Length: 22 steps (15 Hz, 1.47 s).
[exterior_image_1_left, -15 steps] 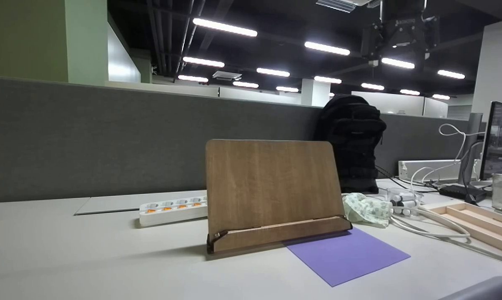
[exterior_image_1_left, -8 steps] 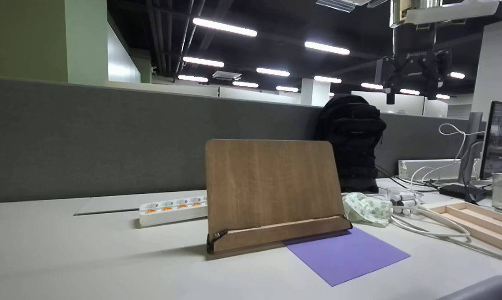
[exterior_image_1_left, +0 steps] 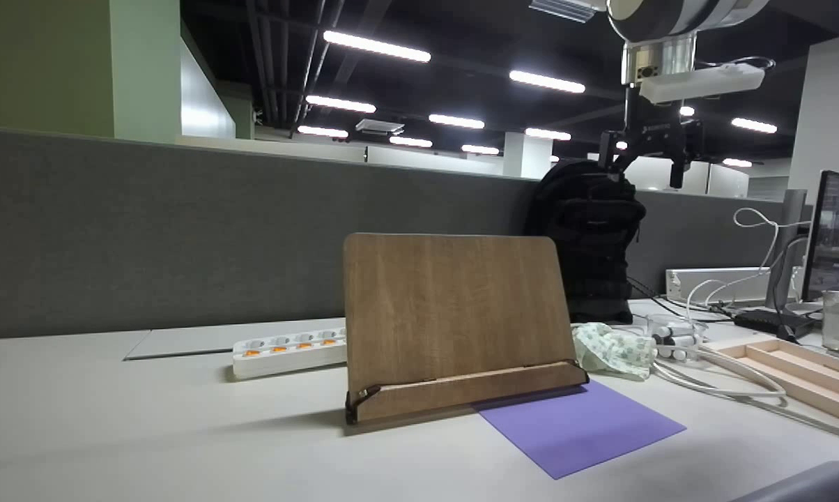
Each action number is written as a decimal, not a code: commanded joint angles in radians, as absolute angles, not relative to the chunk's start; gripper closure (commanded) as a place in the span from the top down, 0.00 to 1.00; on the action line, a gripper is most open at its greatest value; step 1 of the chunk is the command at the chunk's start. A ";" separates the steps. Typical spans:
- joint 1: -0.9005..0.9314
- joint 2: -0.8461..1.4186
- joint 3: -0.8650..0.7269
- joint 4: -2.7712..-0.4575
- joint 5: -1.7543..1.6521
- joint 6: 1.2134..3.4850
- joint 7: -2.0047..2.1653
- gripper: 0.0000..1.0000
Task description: Hang the cloth on the wooden stand
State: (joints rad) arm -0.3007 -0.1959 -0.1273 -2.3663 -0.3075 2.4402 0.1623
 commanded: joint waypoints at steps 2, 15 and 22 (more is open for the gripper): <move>-0.285 -0.194 -0.143 -2.359 -0.312 2.437 0.164 1.00; -0.275 0.202 -0.237 -1.994 -0.034 2.278 -0.040 1.00; -0.221 0.439 -0.244 -1.815 -0.047 2.230 0.194 1.00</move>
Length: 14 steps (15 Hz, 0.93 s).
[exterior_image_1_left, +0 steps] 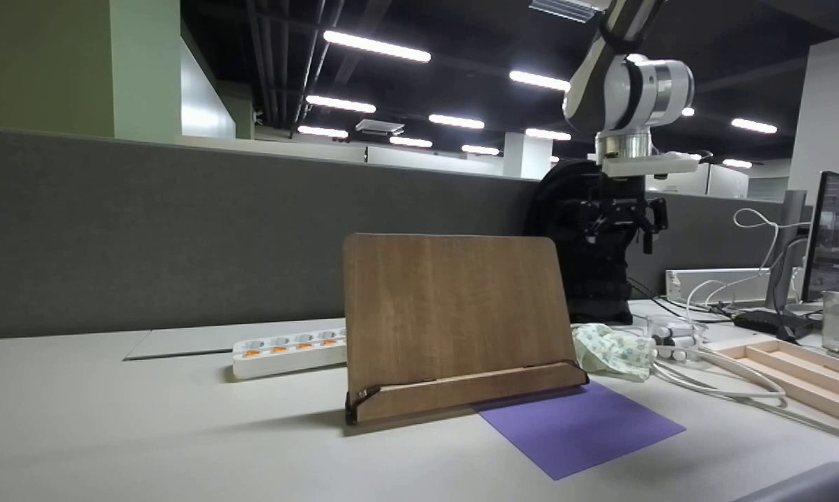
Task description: Hang the cloth on the wooden stand
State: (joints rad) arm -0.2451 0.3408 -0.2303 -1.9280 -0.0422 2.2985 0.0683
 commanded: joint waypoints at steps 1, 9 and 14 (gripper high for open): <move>-0.214 0.471 -0.248 -1.789 -0.052 2.212 0.228 1.00; -0.212 0.651 -0.255 -1.645 -0.037 2.167 0.316 1.00; -0.252 0.704 -0.209 -1.590 0.017 2.094 0.211 1.00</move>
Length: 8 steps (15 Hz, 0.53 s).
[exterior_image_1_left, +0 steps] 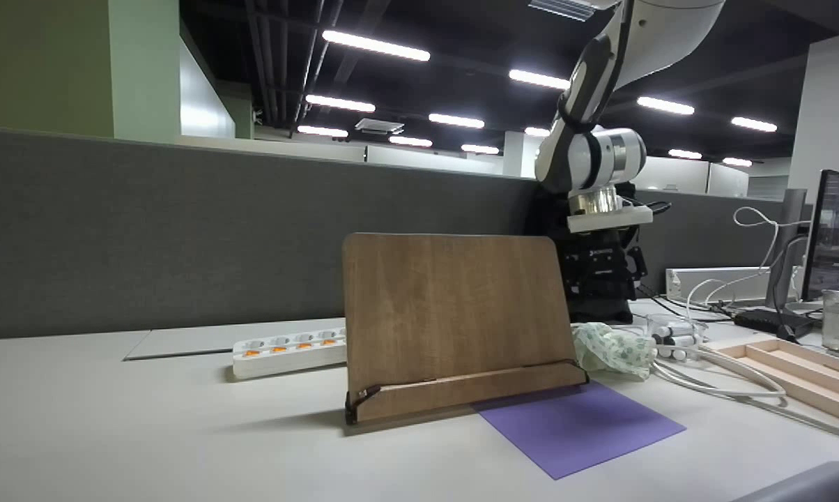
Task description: Hang the cloth on the wooden stand
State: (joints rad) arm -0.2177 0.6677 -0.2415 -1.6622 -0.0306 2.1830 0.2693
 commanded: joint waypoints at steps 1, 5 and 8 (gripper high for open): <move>-0.260 0.714 -0.199 -1.574 0.035 2.054 0.189 1.00; -0.282 0.753 -0.186 -1.515 0.092 1.977 0.160 1.00; -0.287 0.776 -0.197 -1.488 0.102 2.030 0.169 1.00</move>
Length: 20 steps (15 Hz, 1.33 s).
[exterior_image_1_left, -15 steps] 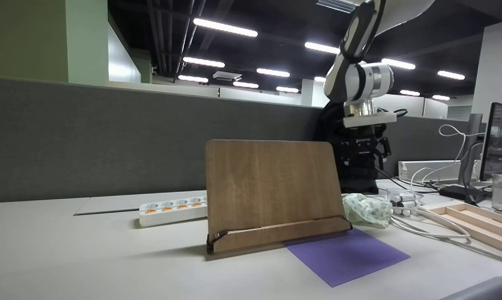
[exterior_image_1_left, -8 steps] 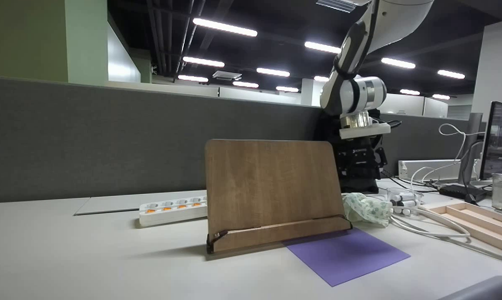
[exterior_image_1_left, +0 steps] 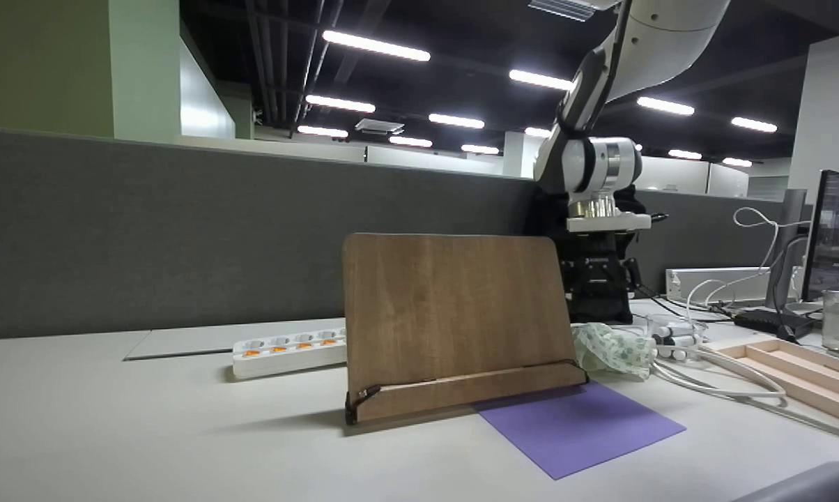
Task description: Hang the cloth on the wooden stand
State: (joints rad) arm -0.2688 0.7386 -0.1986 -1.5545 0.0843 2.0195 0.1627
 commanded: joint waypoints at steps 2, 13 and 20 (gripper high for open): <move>-0.292 0.793 -0.201 -1.468 0.101 2.063 0.176 1.00; -0.276 0.808 -0.204 -1.503 0.072 2.136 0.160 1.00; -0.248 0.828 -0.196 -1.524 0.074 2.217 0.162 0.75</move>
